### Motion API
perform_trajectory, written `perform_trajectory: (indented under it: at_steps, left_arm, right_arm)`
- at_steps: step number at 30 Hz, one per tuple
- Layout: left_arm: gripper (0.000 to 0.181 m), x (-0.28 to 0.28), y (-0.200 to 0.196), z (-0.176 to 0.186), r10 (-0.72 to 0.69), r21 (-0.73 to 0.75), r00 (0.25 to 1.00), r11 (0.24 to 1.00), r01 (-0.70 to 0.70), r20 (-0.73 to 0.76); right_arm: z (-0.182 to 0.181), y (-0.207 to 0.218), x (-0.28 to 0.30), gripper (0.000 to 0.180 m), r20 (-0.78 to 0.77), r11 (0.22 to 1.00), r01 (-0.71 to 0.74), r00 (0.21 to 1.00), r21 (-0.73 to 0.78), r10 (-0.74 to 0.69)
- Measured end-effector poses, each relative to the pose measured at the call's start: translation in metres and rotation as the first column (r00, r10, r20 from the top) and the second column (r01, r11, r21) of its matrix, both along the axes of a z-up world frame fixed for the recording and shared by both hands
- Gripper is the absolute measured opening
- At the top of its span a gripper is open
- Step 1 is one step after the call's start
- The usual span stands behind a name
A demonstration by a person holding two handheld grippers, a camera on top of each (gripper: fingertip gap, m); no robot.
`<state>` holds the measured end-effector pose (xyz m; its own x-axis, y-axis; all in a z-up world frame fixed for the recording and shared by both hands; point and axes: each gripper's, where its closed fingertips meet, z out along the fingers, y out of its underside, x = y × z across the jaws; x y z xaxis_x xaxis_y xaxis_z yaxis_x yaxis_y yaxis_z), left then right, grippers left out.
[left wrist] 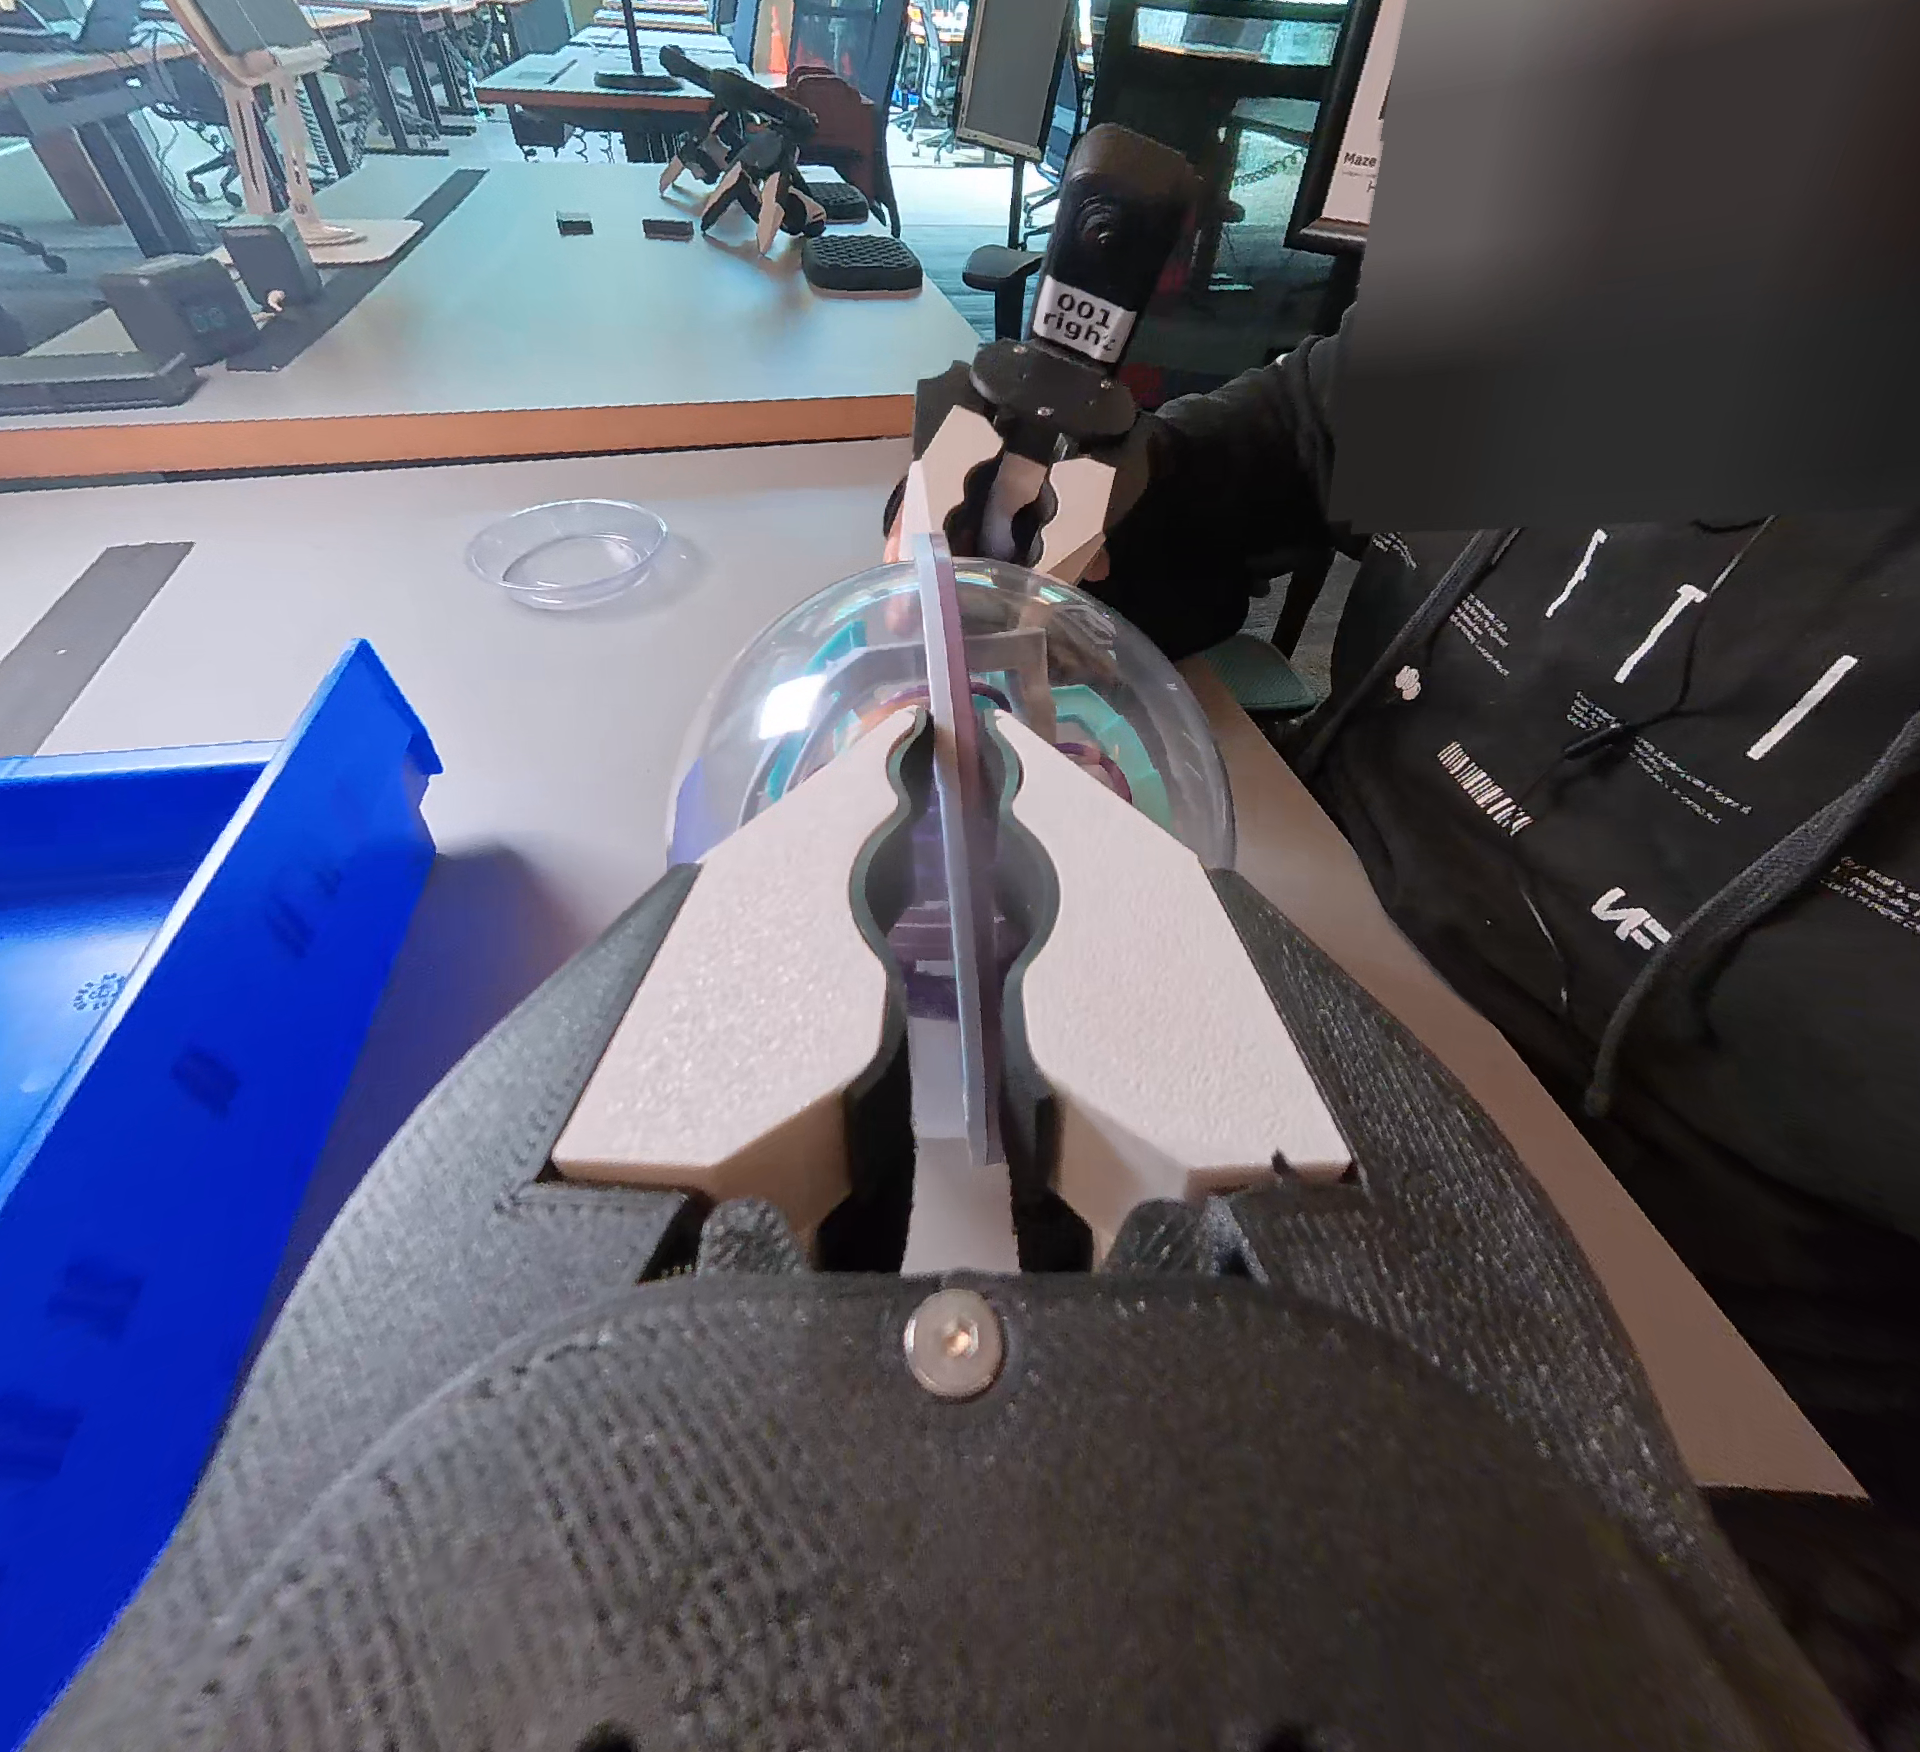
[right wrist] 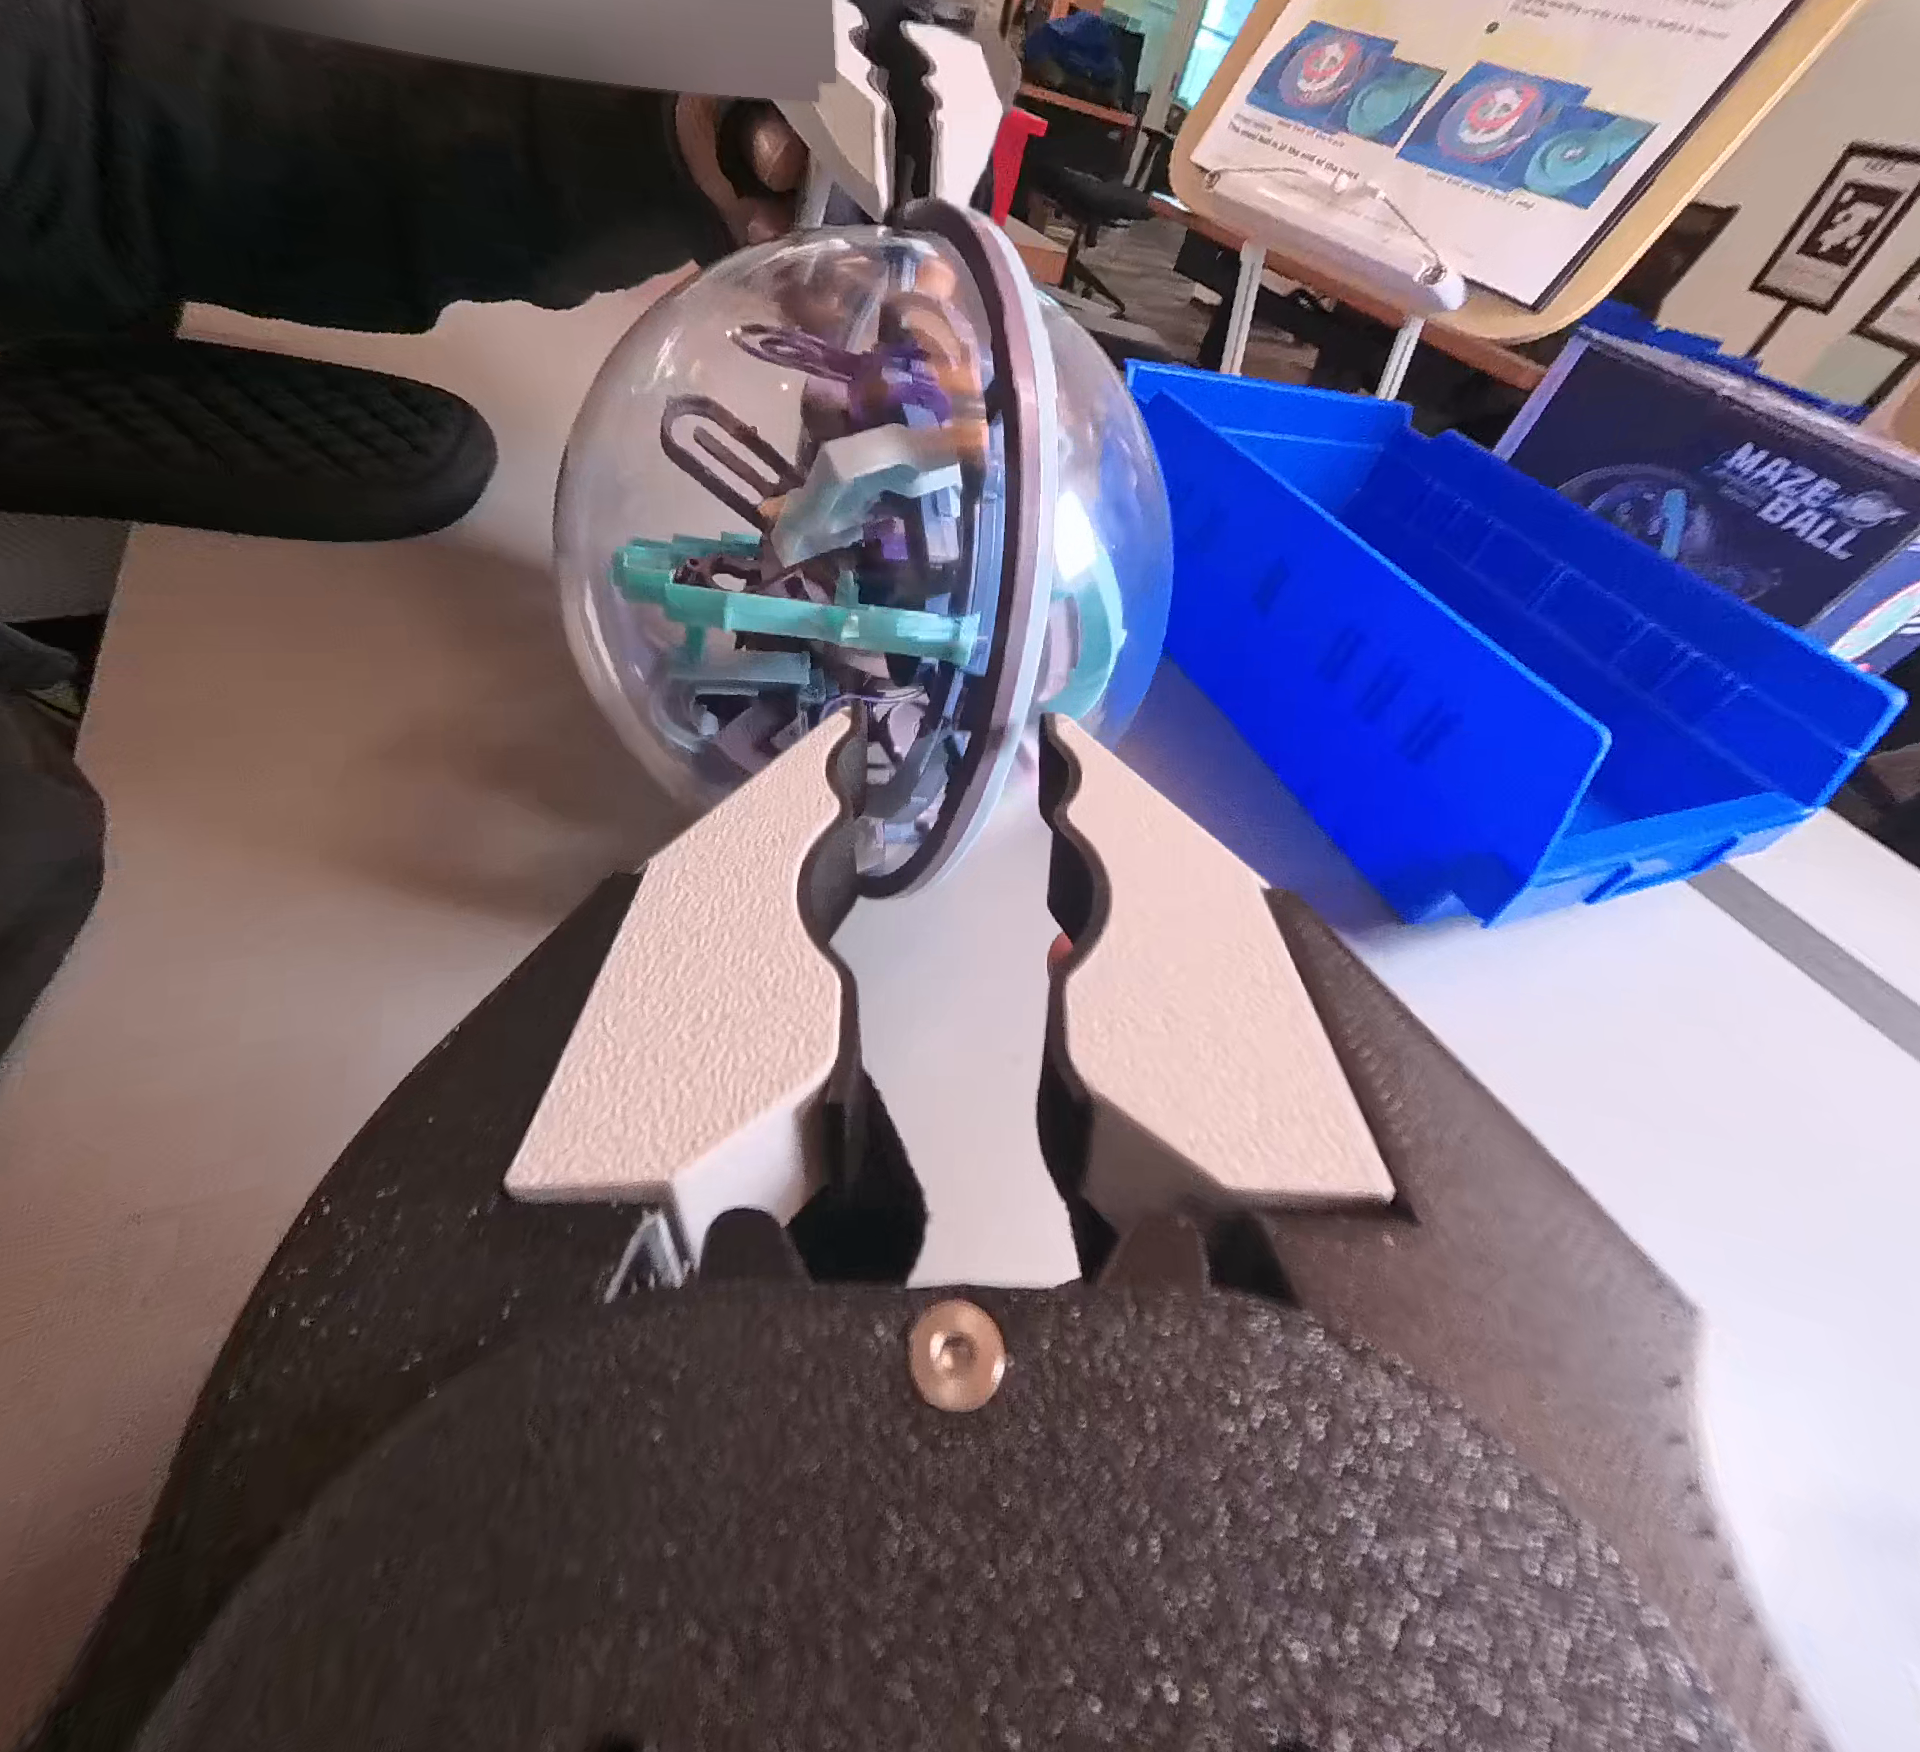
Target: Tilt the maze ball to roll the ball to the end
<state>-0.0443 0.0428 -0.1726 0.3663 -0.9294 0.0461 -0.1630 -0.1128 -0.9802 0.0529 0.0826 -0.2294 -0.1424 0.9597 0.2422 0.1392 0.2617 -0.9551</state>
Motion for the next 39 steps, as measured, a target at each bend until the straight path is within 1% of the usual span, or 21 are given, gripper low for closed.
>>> perform_trajectory:
  at_steps: [4, 8, 14, 22, 29, 39]
  left_arm:
    - [0.007, -0.003, -0.003, -0.001, 0.003, 0.005, 1.000, 1.000, -0.003, 0.006]
    - [0.007, -0.015, 0.000, -0.004, 0.026, 0.000, 0.998, 1.000, -0.027, 0.060]
    - [0.007, -0.036, 0.006, -0.010, 0.083, -0.030, 0.988, 0.996, -0.079, 0.129]
    - [0.008, -0.056, 0.010, -0.019, 0.146, -0.074, 0.970, 0.988, -0.134, 0.195]
    - [0.007, -0.066, 0.016, -0.025, 0.195, -0.103, 0.958, 0.979, -0.176, 0.211]
    - [0.007, -0.050, 0.002, -0.018, 0.165, -0.049, 0.965, 0.986, -0.158, 0.205]
  right_arm:
    - [-0.002, -0.003, -0.002, 0.023, 0.010, 0.997, -0.049, 0.999, -0.059, 0.049]
    - [0.005, -0.004, -0.010, 0.007, 0.000, 0.994, -0.064, 0.998, -0.085, 0.064]
    - [0.014, -0.006, -0.024, 0.006, 0.005, 0.989, -0.077, 0.997, -0.127, 0.078]
    - [0.024, -0.015, -0.038, 0.006, 0.029, 0.993, -0.072, 0.997, -0.094, 0.075]
    - [0.028, -0.018, -0.045, 0.007, 0.044, 0.995, -0.069, 0.996, -0.066, 0.072]
    - [0.020, -0.007, -0.033, 0.006, 0.060, 0.996, -0.084, 0.995, -0.025, 0.085]
